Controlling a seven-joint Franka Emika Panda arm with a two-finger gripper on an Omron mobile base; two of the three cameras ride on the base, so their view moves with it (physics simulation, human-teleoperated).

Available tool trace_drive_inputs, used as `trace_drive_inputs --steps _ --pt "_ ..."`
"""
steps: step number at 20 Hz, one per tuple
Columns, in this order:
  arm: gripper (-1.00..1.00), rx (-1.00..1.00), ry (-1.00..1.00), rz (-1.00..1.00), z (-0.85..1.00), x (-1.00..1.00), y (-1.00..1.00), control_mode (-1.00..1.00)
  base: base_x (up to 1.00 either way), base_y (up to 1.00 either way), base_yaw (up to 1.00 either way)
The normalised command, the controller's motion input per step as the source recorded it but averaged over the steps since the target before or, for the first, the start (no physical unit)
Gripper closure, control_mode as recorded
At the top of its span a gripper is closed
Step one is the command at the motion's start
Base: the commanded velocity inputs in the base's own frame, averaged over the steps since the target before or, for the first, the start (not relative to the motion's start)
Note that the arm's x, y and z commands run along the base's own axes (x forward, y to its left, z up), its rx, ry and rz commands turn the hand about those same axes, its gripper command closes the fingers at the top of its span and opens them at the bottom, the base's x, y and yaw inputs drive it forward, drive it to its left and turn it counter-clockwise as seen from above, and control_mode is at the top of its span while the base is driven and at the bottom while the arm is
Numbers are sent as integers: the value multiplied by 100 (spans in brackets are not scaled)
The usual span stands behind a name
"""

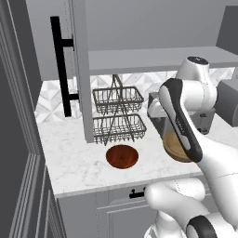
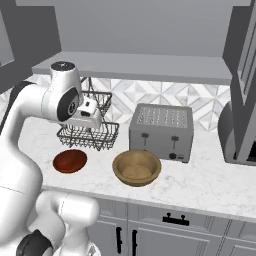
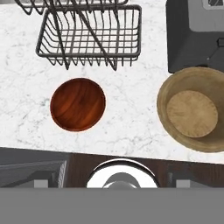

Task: Pick up the bowls on the counter and stack them on top of one another in the open cabinet. Place the smaller bowl on top of the larger bowl.

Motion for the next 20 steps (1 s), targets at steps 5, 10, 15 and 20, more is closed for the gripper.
trace_drive_inputs --steps 5,10,15,20 --pt "-100 1 3 0 -35 -19 0 -100 0 0 0" --pt "-100 0 6 0 -44 0 0 -100 0 0 0" --pt "-100 1 3 0 -37 10 2 -100 0 0 0" --pt "-100 3 5 0 -38 6 19 -100 0 0 0"
